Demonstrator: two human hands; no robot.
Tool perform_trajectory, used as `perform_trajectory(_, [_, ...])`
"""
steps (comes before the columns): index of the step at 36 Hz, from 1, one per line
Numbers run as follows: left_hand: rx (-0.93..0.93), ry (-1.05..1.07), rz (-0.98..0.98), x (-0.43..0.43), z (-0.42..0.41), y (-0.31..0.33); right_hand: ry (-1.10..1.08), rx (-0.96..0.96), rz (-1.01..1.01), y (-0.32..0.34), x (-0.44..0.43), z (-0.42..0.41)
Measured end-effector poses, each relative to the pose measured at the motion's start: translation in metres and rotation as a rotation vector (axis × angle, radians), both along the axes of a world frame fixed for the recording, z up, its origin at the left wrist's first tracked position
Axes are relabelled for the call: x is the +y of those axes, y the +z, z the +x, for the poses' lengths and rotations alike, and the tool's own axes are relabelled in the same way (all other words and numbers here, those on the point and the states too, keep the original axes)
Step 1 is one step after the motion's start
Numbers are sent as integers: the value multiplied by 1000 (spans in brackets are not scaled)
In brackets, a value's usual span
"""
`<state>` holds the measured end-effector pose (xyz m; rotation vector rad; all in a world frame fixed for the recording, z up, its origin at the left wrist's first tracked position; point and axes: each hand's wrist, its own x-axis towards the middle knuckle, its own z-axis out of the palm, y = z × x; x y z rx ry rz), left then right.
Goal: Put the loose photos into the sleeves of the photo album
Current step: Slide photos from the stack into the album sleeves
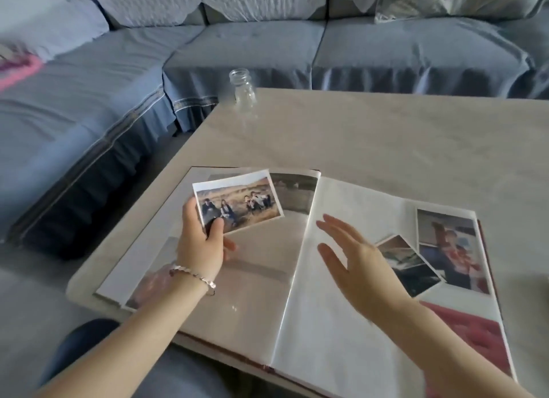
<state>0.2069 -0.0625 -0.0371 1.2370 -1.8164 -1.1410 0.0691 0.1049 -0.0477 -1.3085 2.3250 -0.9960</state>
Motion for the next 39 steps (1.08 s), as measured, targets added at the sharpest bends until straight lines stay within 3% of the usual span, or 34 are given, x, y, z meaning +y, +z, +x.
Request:
perform_trajectory(4, [-85, 26, -3, -32, 23, -6, 170, 116, 146, -8, -26, 2])
perform_trajectory(10, [-211, 43, 48, -57, 41, -21, 196, 241, 242, -15, -63, -12])
perform_trajectory(15, [-196, 102, -6, -68, 53, -25, 190, 324, 292, -9, -83, -27])
perform_trajectory(22, [-199, 160, -232, -60, 59, -18, 165, 295, 260, -12, -88, -25])
perform_trajectory(26, [-152, 121, -249, -59, 63, -21, 158, 296, 241, -14, -89, -25])
perform_trajectory(31, [-77, 35, -137, -62, 71, -28, 160, 273, 221, -14, -89, -25])
perform_trajectory(39, [-158, -117, 135, -76, 89, -27, 160, 263, 196, -18, -89, -27])
